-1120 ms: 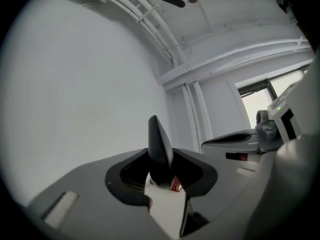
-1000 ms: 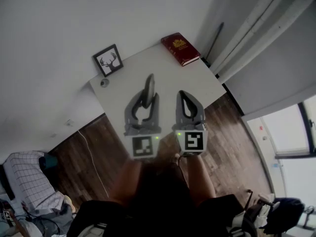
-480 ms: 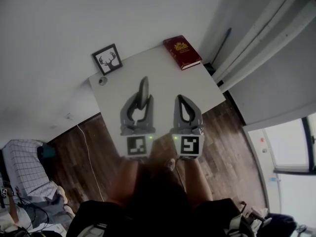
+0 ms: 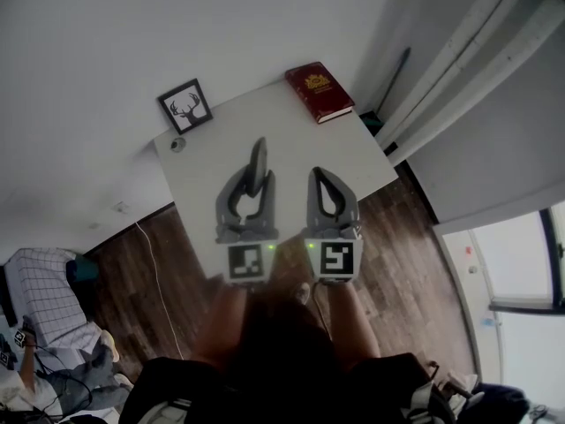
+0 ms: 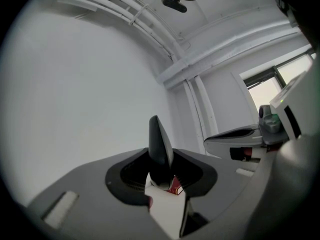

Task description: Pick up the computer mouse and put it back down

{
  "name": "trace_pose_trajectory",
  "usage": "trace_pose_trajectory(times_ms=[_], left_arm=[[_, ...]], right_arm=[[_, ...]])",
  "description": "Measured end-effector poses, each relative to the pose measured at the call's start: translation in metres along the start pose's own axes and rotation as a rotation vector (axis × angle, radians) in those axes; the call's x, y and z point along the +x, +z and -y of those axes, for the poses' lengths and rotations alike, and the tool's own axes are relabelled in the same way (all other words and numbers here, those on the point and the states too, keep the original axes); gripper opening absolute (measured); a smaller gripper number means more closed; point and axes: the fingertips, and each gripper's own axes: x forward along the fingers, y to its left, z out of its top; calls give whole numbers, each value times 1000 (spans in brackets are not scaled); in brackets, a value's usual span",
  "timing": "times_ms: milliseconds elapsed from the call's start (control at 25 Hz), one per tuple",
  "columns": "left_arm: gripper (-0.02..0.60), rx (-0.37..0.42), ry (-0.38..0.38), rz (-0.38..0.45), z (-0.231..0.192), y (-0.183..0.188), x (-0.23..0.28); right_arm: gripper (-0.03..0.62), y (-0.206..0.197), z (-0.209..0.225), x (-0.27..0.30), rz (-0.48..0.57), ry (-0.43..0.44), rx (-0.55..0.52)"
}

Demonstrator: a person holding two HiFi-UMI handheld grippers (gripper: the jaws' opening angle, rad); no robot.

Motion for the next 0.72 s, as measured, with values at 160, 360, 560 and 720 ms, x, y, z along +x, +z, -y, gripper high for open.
trace_pose_trajectory(times_ms=[160,360,560,720], left_arm=[[137,10,-2,-8,3,1,-2],[137,1,-2,6,7,6,-6],[137,16,-10,5,10,6,-9],[137,21,-11,5,13,7,-9]], right_arm=[[14,-1,-1,-3,-5,4,9],[14,3,-3,-6,4,7,15],[14,5,-6,-9,4,13,10],[14,6,-4,-11,15,12,6]])
